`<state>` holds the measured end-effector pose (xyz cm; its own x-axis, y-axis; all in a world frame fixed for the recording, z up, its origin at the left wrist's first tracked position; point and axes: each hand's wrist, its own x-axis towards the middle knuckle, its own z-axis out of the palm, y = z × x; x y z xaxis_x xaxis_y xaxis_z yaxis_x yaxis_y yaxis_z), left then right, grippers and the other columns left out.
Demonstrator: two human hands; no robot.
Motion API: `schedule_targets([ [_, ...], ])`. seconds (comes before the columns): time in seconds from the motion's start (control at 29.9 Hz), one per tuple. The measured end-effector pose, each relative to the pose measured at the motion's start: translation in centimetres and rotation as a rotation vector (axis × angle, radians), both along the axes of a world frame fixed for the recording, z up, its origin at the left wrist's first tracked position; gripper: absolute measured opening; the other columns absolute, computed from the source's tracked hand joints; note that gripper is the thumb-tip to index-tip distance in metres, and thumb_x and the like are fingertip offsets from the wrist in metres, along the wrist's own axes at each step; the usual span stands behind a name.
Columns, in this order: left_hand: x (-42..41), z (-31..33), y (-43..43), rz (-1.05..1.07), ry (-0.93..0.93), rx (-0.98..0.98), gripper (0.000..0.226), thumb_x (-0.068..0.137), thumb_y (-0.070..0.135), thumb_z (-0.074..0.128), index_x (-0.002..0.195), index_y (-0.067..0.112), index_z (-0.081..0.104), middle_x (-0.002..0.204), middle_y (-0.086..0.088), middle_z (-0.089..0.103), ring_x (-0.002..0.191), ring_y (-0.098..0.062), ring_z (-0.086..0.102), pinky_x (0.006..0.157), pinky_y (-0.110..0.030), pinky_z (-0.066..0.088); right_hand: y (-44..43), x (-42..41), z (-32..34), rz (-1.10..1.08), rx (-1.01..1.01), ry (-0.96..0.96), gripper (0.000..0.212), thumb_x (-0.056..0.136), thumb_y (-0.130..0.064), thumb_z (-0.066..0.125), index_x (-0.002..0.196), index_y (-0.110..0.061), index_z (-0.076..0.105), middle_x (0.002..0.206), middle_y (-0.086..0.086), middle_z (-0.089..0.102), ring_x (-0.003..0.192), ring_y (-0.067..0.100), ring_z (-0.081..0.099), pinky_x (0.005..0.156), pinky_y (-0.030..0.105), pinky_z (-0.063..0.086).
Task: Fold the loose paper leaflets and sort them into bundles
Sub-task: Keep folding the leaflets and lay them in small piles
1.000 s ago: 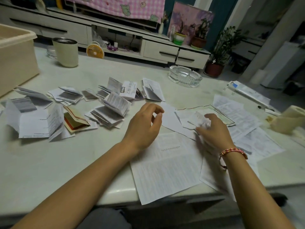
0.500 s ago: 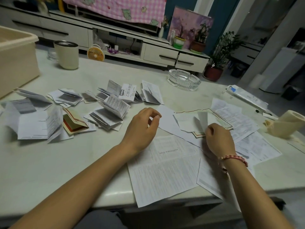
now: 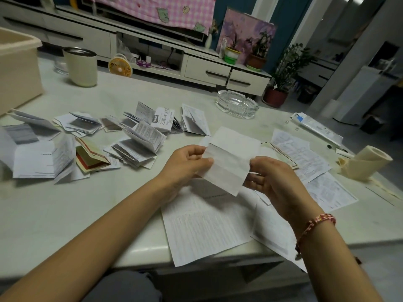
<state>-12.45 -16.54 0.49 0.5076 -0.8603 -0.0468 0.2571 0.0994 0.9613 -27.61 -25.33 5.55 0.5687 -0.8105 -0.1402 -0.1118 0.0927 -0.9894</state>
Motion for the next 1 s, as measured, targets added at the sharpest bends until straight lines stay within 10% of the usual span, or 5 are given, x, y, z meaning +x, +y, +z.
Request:
schedule_targets([
  [0.17,0.5,0.1,0.2,0.045,-0.109,-0.056,0.012,0.087,0.003,0.061,0.092,0.013,0.062,0.079,0.001,0.067,0.065,-0.003,0.064,0.058,-0.015,0.052,0.0,-0.3,-0.4,-0.279,-0.447,0.179,0.038,0.089,-0.006,0.052,0.124,-0.020,0.045,0.106,0.005,0.059,0.082,0.011,0.058,0.070,0.021,0.050],
  [0.3,0.2,0.0,0.0,0.022,-0.198,-0.104,0.015,0.085,0.002,0.063,0.087,0.016,0.064,0.079,0.002,0.067,0.072,-0.008,0.062,0.069,-0.022,0.051,1.0,-0.1,-0.3,-0.103,-0.883,0.295,0.047,0.089,-0.025,0.059,0.132,-0.023,0.041,0.118,-0.011,0.048,0.107,0.007,0.047,0.089,0.025,0.041],
  [0.47,-0.4,-0.3,0.0,-0.064,-0.262,-0.181,0.017,0.081,-0.002,0.065,0.086,0.014,0.066,0.080,0.004,0.069,0.076,-0.004,0.062,0.073,-0.016,0.050,2.0,1.2,-1.8,0.220,-0.594,0.298,0.048,0.082,-0.027,0.068,0.125,-0.020,0.049,0.117,-0.005,0.058,0.106,0.010,0.056,0.089,0.030,0.048],
  [0.74,0.2,-0.4,-0.1,0.048,-0.161,-0.085,0.045,0.076,0.017,0.075,0.117,0.021,0.058,0.112,-0.002,0.061,0.097,-0.012,0.059,0.083,-0.026,0.050,1.9,2.3,-2.1,0.107,-0.372,0.125,0.019,0.088,-0.001,0.054,0.094,-0.016,0.065,0.092,0.007,0.068,0.081,0.015,0.061,0.072,0.023,0.050],
  [1.0,-0.4,-0.5,0.0,0.021,-0.132,0.004,0.005,0.089,0.006,0.059,0.090,0.009,0.063,0.077,-0.002,0.062,0.066,-0.010,0.057,0.051,-0.017,0.049,1.8,2.7,-1.6,0.053,-0.048,0.031,0.017,0.093,-0.006,0.047,0.097,-0.012,0.062,0.102,0.010,0.066,0.093,0.023,0.062,0.080,0.039,0.054],
])
